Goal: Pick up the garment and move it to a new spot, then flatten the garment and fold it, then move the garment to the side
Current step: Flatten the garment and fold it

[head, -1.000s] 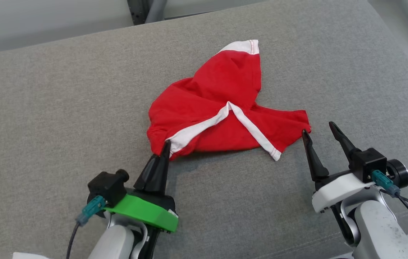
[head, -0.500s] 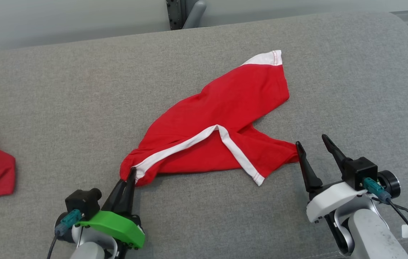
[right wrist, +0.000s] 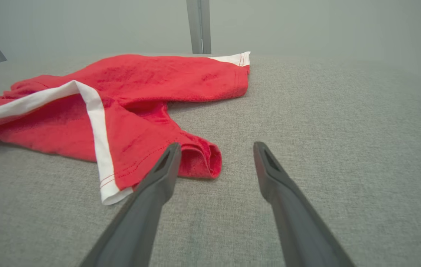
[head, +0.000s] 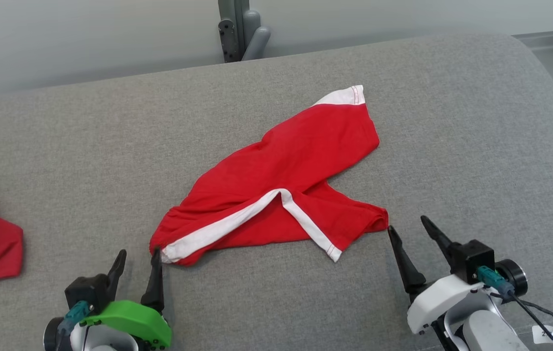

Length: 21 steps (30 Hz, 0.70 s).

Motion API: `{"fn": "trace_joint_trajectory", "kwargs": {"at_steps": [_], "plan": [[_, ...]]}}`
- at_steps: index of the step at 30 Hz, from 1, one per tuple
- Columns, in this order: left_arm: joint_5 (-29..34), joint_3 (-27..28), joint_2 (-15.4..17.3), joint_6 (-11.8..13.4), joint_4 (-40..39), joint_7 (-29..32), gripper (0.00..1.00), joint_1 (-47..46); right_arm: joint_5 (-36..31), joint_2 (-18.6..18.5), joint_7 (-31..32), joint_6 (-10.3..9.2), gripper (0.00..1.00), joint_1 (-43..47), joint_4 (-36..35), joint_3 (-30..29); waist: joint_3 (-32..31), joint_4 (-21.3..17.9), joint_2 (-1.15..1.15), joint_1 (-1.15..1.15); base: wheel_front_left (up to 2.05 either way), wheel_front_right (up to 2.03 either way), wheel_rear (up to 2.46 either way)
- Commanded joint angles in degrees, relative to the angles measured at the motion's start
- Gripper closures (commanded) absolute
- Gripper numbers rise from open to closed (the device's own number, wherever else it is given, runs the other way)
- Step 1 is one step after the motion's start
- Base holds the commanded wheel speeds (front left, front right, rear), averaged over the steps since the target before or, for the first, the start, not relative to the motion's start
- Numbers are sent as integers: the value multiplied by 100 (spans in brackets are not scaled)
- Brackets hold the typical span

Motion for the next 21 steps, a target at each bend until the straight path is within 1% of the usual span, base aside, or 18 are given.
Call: {"fn": "trace_joint_trajectory", "kwargs": {"at_steps": [1,6,8,10,14,21], "plan": [[94,126,-23,19,-71,-2,0,94,45,0,-18,-8,0,95,34,67,-85,75,0,0,0,0,0],[224,435,-120,-9,-334,-2,0,432,163,16,-18,-8,0,177,118,300,-197,270,0,0,0,0,0],[242,476,-136,-19,-447,-1,0,576,214,36,-18,-8,0,201,140,350,-269,356,0,0,0,0,0],[122,394,-142,-31,-558,-2,0,740,228,46,-18,-8,0,241,160,363,-367,427,0,0,0,0,0],[58,360,-133,-9,-809,-2,0,1045,195,96,-18,-8,0,356,122,278,-603,502,0,0,0,0,0],[176,399,-136,20,-1147,-2,0,1317,28,196,-18,-8,0,541,-37,14,-846,476,0,0,0,0,0]]}}
